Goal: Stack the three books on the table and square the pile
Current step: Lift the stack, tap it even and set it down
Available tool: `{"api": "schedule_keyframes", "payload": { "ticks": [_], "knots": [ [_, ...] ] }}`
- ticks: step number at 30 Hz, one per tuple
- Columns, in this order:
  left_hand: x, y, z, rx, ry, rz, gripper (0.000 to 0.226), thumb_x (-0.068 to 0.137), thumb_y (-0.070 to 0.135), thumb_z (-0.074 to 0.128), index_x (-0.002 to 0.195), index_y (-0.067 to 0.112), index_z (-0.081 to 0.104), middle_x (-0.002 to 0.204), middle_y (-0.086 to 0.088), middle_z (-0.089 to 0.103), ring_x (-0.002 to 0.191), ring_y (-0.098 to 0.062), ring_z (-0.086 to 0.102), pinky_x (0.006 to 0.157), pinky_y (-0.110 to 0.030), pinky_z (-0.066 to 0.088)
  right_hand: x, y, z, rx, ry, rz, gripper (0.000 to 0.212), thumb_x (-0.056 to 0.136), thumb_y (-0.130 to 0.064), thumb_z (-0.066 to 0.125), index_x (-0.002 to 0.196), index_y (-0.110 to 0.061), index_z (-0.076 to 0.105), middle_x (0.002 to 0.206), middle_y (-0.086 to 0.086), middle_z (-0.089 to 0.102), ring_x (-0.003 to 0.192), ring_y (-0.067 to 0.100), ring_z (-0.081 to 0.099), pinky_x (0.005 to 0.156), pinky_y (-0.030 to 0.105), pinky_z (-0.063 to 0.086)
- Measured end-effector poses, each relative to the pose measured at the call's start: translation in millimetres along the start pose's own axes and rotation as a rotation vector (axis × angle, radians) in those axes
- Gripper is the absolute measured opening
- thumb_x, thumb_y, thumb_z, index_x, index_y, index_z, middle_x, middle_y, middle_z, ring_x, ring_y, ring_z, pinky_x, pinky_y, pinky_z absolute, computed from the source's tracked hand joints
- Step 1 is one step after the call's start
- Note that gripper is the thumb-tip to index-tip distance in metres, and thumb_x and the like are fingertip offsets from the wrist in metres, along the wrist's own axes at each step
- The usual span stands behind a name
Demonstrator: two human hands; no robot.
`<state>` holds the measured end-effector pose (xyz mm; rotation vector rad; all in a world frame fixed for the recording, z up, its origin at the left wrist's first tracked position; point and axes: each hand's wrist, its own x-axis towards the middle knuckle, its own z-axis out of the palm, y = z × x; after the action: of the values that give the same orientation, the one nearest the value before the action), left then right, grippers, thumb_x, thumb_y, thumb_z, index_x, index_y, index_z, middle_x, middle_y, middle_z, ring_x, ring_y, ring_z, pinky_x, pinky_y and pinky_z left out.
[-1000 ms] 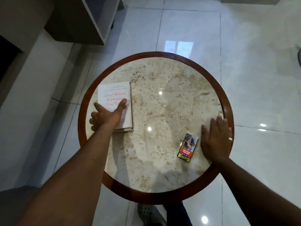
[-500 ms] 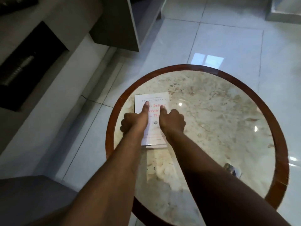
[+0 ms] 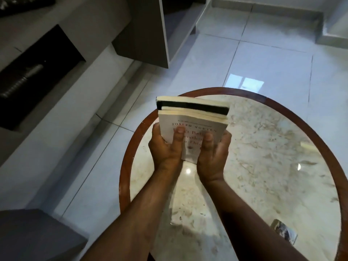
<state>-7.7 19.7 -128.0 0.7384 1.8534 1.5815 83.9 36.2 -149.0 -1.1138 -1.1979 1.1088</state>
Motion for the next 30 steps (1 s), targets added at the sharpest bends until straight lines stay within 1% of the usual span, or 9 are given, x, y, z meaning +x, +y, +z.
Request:
{"api": "schedule_keyframes", "payload": {
  "ticks": [2, 4, 9, 13, 17, 20, 24, 26, 30],
  "knots": [
    [-3.2, -12.2, -1.9, 0.017, -0.020, -0.031, 0.050, 0.064, 0.072, 0.065, 0.107, 0.052, 0.048, 0.110, 0.013, 0.066, 0.095, -0.018, 0.068, 0.079, -0.034, 0.061, -6.6, 12.2, -1.4, -0.025, 0.007, 0.045, 0.055, 0.081, -0.080, 0.043, 0.109, -0.033, 0.039, 0.104, -0.007, 0.062, 0.091, 0.000, 0.068, 0.068, 0.021, 0.056],
    [-2.4, -15.5, -3.2, 0.023, -0.032, -0.021, 0.049, 0.066, 0.070, 0.066, 0.107, 0.050, 0.048, 0.111, 0.011, 0.066, 0.096, -0.020, 0.068, 0.081, -0.039, 0.061, -6.3, 16.9, 0.3, -0.037, 0.013, 0.057, 0.055, 0.080, -0.081, 0.042, 0.107, -0.034, 0.038, 0.102, -0.006, 0.063, 0.089, -0.001, 0.068, 0.067, 0.020, 0.056],
    [4.6, -3.7, 0.0, 0.015, -0.003, 0.013, 0.035, 0.073, 0.051, 0.062, 0.102, 0.044, 0.044, 0.100, 0.020, 0.060, 0.085, -0.007, 0.065, 0.076, -0.023, 0.058, 1.1, 8.9, 4.2, 0.018, 0.054, 0.034, 0.054, 0.081, -0.080, 0.043, 0.105, -0.031, 0.039, 0.101, -0.005, 0.062, 0.090, 0.000, 0.068, 0.069, 0.022, 0.057],
    [5.6, -9.3, 2.3, 0.044, -0.001, -0.002, 0.048, 0.072, 0.056, 0.065, 0.110, 0.034, 0.046, 0.102, 0.011, 0.064, 0.088, -0.013, 0.067, 0.077, -0.028, 0.060, 0.9, 14.5, 2.4, -0.013, 0.022, 0.101, 0.060, 0.077, -0.083, 0.044, 0.104, -0.031, 0.040, 0.099, -0.005, 0.065, 0.087, 0.001, 0.069, 0.068, 0.022, 0.057],
    [5.1, -4.8, 4.1, 0.050, -0.005, -0.006, 0.050, 0.073, 0.058, 0.062, 0.111, 0.030, 0.045, 0.094, 0.021, 0.058, 0.078, -0.005, 0.064, 0.065, -0.012, 0.054, 4.3, 19.9, 1.5, -0.018, 0.035, 0.122, 0.057, 0.077, -0.084, 0.042, 0.102, -0.032, 0.040, 0.101, -0.004, 0.065, 0.087, 0.004, 0.070, 0.069, 0.023, 0.057],
    [5.9, -2.9, 6.1, 0.066, -0.016, -0.028, 0.050, 0.071, 0.060, 0.062, 0.109, 0.031, 0.046, 0.094, 0.020, 0.060, 0.078, -0.007, 0.065, 0.065, -0.015, 0.056, 6.1, 22.8, 0.0, -0.043, 0.025, 0.143, 0.053, 0.079, -0.082, 0.042, 0.101, -0.033, 0.039, 0.102, -0.003, 0.066, 0.087, 0.004, 0.070, 0.068, 0.023, 0.057],
    [9.0, 0.0, 6.6, 0.114, -0.034, -0.068, 0.045, 0.074, 0.064, 0.063, 0.105, 0.034, 0.050, 0.095, 0.017, 0.065, 0.082, -0.013, 0.070, 0.070, -0.025, 0.060, 12.0, 19.8, -2.1, -0.099, 0.033, 0.183, 0.030, 0.088, -0.063, 0.044, 0.096, -0.035, 0.040, 0.104, 0.002, 0.066, 0.089, 0.010, 0.071, 0.070, 0.026, 0.059],
    [7.0, 1.9, 6.8, 0.143, -0.045, -0.099, 0.047, 0.075, 0.065, 0.060, 0.108, 0.032, 0.052, 0.098, 0.014, 0.066, 0.080, -0.012, 0.069, 0.070, -0.026, 0.060, 12.0, 14.2, -6.6, -0.134, 0.039, 0.202, 0.031, 0.090, -0.065, 0.043, 0.095, -0.035, 0.040, 0.104, 0.003, 0.067, 0.090, 0.013, 0.070, 0.070, 0.026, 0.060],
    [-7.4, 12.4, 15.8, 0.211, -0.034, -0.168, 0.044, 0.089, 0.058, 0.052, 0.122, 0.031, 0.044, 0.109, 0.012, 0.062, 0.077, -0.010, 0.066, 0.060, -0.018, 0.053, 14.9, -6.8, -22.3, -0.292, 0.049, 0.252, 0.046, 0.087, -0.069, 0.035, 0.105, -0.027, 0.042, 0.100, -0.004, 0.068, 0.083, 0.011, 0.070, 0.065, 0.024, 0.059]
  ]
}}
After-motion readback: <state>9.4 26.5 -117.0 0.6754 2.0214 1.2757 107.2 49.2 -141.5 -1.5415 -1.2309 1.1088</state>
